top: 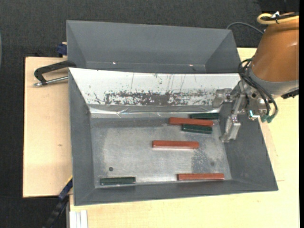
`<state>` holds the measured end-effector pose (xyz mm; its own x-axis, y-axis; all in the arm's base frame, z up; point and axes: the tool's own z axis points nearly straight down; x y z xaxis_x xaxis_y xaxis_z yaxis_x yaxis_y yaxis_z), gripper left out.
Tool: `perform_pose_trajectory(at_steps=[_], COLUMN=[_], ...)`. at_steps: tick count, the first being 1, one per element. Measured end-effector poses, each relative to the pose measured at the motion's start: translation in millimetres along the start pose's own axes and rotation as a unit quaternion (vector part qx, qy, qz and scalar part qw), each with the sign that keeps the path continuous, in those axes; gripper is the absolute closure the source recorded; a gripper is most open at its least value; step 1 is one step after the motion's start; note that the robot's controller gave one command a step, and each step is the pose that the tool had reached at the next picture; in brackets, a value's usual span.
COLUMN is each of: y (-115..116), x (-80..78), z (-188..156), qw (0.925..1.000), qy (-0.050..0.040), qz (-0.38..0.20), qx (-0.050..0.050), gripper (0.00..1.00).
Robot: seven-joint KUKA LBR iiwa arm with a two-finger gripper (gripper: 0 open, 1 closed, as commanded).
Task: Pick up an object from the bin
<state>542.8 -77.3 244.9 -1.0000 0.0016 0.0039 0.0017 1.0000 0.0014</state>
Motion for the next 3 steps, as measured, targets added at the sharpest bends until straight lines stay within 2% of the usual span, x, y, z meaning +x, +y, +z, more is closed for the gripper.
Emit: perform_pose_trajectory(at_steps=[1, 2, 3], y=[0.1, -2.8, 34.5], x=[-0.5, -25.5, -27.0], z=[-2.1, -54.5, -37.2], qw=[1.0000, 0.9998, 0.9981], qy=[-0.0020, -0.0033, -0.0104], qz=[0.000, -0.022, -0.060], qx=[0.000, 0.001, 0.002], gripper=[0.00, 0.00, 0.00])
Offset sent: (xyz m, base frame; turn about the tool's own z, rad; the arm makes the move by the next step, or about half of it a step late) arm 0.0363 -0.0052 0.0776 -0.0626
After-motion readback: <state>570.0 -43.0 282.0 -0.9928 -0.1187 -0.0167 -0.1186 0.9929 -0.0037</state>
